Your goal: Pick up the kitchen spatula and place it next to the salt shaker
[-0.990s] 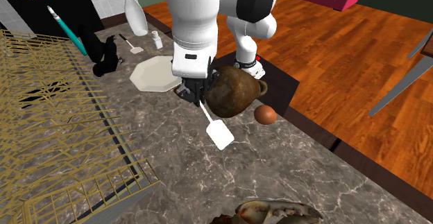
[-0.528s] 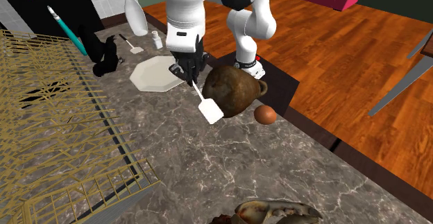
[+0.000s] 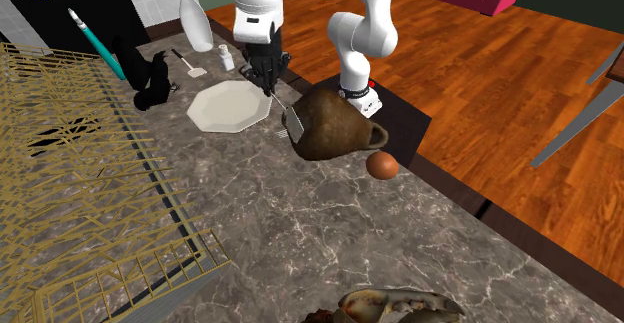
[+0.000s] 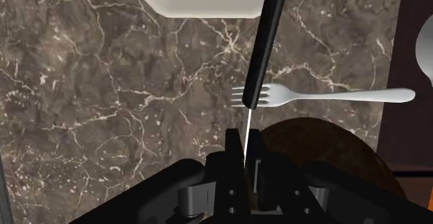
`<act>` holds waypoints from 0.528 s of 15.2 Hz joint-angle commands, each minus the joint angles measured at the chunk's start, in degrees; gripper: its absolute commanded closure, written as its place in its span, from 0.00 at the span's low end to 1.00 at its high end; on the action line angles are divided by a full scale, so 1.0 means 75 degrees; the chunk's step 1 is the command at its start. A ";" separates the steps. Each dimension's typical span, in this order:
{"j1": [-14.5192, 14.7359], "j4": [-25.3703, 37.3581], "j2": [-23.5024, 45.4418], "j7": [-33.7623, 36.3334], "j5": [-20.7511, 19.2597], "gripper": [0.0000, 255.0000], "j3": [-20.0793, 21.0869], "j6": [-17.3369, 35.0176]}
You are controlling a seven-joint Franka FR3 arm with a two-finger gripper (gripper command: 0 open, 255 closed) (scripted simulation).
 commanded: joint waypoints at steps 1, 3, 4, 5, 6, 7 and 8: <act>-0.0146 -0.0315 -0.0327 -0.0365 -0.0106 1.00 -0.0256 0.0002; -0.0285 -0.0591 -0.0657 -0.0681 -0.0227 1.00 -0.0495 -0.0028; -0.0360 -0.0716 -0.0813 -0.0841 -0.0295 1.00 -0.0618 -0.0047; -0.0437 -0.0833 -0.0963 -0.1003 -0.0367 1.00 -0.0742 -0.0066; -0.0516 -0.0940 -0.1106 -0.1166 -0.0445 1.00 -0.0869 -0.0088; -0.0598 -0.1039 -0.1243 -0.1331 -0.0526 1.00 -0.0998 -0.0109; -0.0682 -0.1130 -0.1372 -0.1497 -0.0612 1.00 -0.1130 -0.0132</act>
